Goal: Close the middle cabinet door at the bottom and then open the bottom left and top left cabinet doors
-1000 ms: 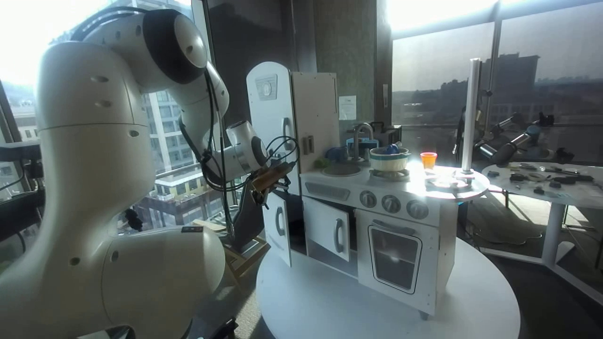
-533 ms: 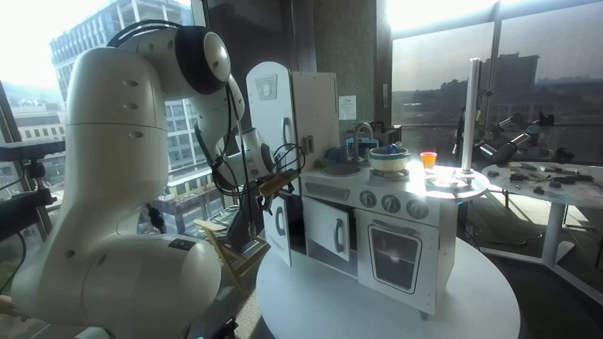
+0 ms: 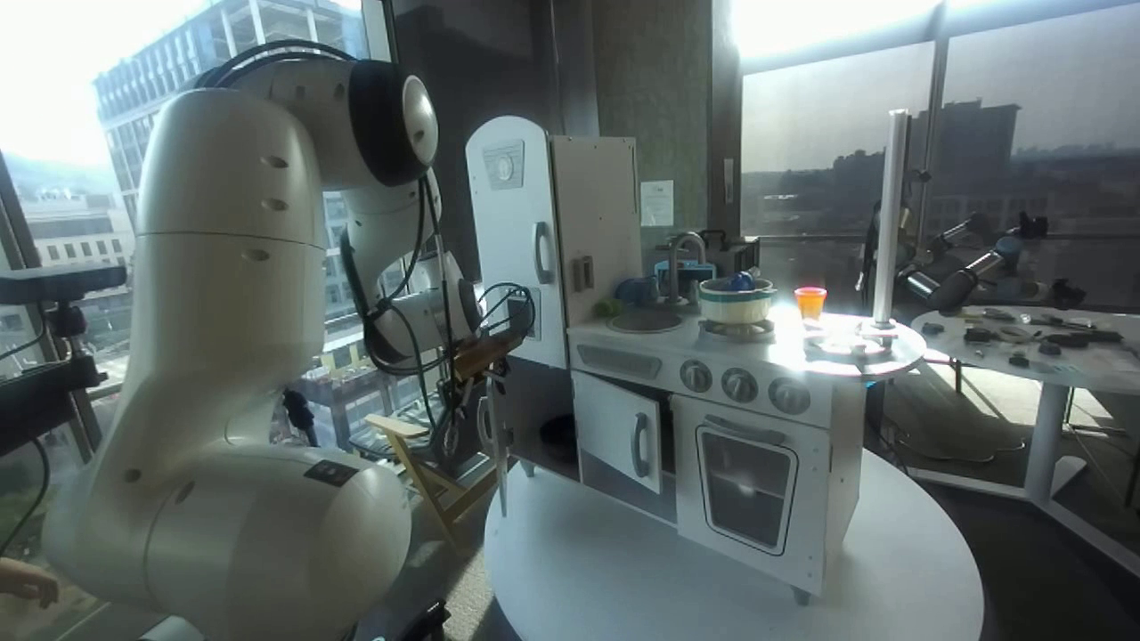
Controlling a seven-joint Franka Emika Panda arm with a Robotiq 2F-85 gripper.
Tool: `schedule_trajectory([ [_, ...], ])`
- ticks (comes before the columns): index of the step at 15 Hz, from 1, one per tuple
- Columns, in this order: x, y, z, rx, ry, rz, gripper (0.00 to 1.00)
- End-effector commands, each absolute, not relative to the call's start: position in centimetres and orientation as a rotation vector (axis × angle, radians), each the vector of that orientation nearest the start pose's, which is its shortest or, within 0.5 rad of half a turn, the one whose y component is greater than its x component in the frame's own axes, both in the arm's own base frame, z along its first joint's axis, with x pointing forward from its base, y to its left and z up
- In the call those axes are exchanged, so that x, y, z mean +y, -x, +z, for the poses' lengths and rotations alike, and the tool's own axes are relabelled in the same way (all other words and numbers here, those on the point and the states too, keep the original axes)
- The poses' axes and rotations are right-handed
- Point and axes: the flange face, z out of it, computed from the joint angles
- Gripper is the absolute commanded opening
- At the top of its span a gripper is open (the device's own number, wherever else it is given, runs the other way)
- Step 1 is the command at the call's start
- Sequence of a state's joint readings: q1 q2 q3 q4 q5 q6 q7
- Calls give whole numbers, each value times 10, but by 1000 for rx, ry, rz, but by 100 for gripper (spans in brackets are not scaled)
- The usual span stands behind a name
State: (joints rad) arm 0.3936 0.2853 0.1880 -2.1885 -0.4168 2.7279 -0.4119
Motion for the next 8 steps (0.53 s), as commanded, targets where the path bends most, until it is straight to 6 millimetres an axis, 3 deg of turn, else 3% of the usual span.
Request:
schedule_trajectory([
  [1, 340, -451, 297, -2145, 2484, -420, 100],
  [6, 356, -402, 313, -2249, 2385, -381, 100],
  [8, 354, -391, 328, -2292, 2401, -427, 100],
])
